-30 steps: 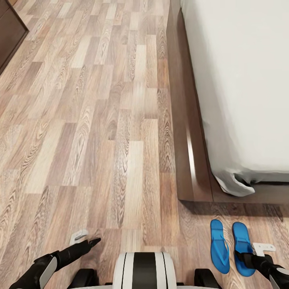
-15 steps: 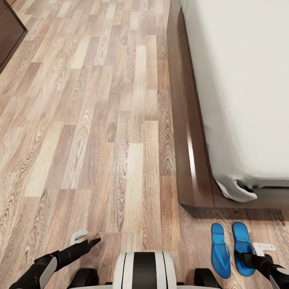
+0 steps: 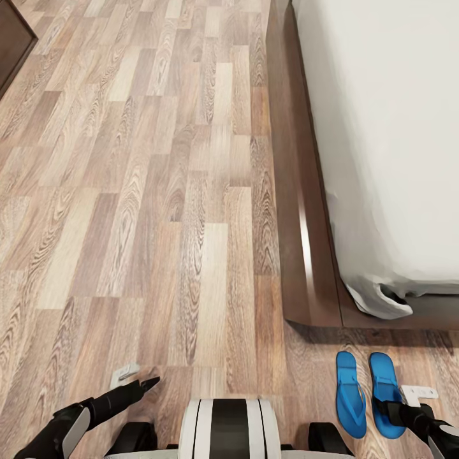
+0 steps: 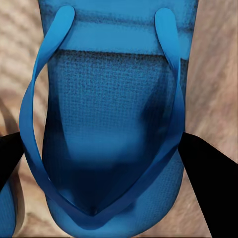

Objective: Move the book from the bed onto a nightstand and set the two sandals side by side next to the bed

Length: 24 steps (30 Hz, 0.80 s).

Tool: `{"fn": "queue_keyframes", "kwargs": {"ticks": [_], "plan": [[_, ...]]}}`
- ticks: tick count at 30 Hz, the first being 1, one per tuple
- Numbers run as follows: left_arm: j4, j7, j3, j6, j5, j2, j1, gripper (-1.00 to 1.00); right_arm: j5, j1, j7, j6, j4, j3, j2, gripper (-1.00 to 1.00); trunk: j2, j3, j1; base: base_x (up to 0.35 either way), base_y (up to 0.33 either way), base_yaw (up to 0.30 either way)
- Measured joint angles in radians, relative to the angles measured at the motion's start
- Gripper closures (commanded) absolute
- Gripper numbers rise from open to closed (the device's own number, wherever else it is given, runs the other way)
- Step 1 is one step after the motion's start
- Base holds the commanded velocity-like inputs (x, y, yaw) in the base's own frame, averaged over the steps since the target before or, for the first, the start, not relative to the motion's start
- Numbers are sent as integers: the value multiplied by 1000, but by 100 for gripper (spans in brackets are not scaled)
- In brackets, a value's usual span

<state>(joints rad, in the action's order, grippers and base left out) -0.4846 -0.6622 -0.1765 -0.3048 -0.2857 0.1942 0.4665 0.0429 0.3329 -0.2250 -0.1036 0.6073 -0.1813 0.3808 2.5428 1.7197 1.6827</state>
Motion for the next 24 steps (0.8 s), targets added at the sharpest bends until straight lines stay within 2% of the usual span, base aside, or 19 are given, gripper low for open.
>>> {"fn": "queue_keyframes", "kwargs": {"ticks": [8,13,24], "plan": [[0,0,2,-3,0,0,0,-100,0,0,0,0,0,0,0,100,0,0,0,0,0,0],[1,0,2,-3,-2,0,0,-100,0,0,0,0,0,0,0,100,1,19,2,0,0,0],[1,0,3,-5,-2,-1,0,-100,0,0,0,0,0,0,0,100,1,19,2,0,0,0]]}}
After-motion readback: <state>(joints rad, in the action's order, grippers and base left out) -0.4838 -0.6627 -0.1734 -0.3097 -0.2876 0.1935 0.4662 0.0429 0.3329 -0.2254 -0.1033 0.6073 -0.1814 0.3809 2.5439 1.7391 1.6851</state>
